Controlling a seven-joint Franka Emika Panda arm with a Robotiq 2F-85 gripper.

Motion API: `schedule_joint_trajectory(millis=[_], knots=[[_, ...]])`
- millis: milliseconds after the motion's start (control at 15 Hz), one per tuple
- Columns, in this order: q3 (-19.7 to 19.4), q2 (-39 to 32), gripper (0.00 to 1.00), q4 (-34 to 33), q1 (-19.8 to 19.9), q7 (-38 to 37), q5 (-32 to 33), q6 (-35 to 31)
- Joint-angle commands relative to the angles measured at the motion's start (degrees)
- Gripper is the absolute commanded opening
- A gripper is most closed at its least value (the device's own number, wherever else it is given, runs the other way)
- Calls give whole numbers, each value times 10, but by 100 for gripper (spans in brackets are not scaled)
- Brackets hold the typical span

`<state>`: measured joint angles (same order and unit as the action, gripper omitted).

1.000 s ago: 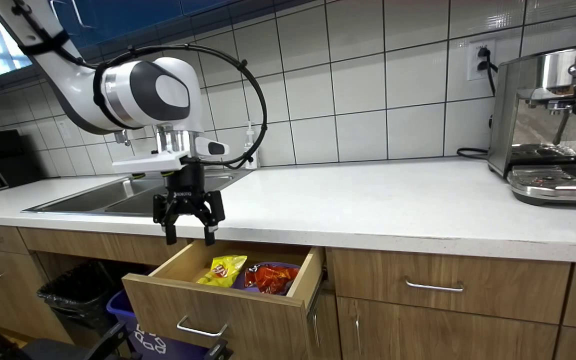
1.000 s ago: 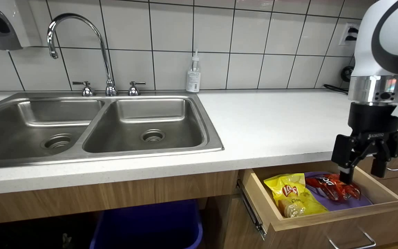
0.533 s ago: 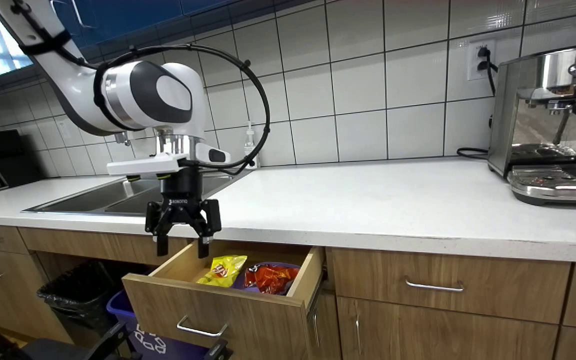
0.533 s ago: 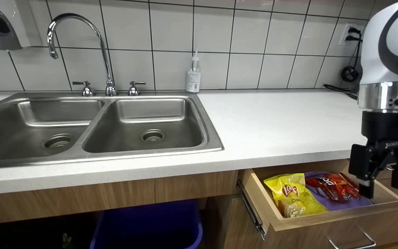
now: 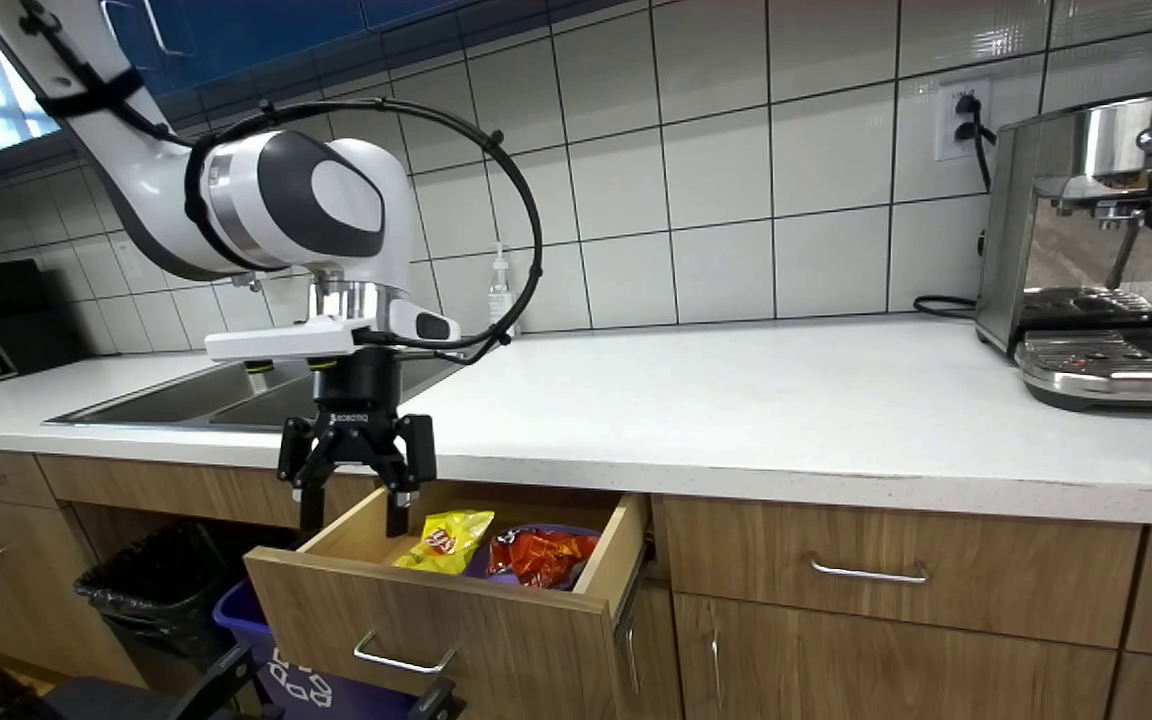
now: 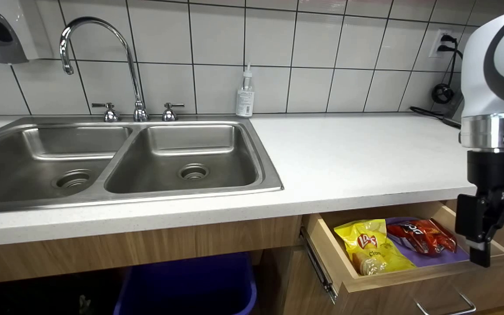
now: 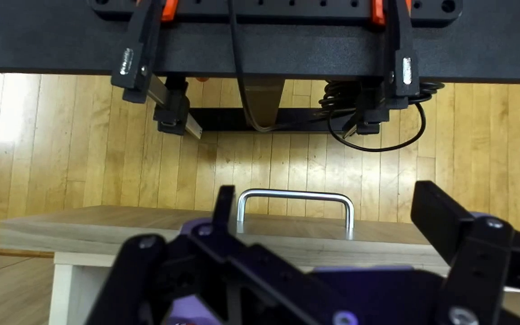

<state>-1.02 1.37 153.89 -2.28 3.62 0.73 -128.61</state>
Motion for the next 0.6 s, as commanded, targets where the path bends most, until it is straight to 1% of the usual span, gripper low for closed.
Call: schedule_joint_trajectory(millis=[0, 533], knots=[[0, -1, 100, 5, 12, 14, 16, 3], [-3, -46, 100, -3, 14, 6, 55, -17]])
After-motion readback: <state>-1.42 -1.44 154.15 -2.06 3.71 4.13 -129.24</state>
